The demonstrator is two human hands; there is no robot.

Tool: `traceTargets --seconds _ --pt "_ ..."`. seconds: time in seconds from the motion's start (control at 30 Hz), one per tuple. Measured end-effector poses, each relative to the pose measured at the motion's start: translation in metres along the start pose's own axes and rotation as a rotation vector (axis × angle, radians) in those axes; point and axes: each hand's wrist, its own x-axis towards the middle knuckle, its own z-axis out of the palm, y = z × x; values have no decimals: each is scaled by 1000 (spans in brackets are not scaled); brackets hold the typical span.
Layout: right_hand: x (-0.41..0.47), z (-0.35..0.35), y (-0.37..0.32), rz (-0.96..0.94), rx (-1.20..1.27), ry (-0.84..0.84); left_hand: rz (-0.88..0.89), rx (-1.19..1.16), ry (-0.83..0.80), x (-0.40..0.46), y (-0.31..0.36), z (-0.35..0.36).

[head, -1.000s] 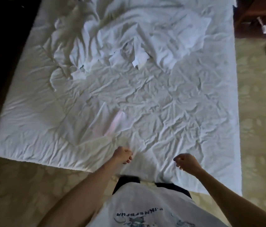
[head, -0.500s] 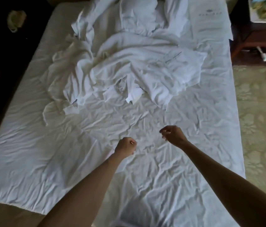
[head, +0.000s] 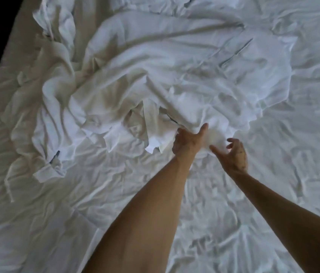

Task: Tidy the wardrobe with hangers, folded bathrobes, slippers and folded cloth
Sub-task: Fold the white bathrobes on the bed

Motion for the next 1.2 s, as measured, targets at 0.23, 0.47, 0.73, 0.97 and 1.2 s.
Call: traceTargets --seconds 0.23,0.47,0.73,0.97,1.2 --pt "49 57 48 -141 119 -76 137 171 48 65 -1 76" --pt "65 55 52 -242 185 -116 165 323 -60 62 -7 67" --pt "8 20 78 -351 -21 -278 155 513 -84 -35 -89 95" --pt "-143 10 170 -312 -56 -208 55 466 -224 -139 -194 130" --pt "-306 -13 277 -191 -205 -442 -108 473 -376 -274 -331 162"
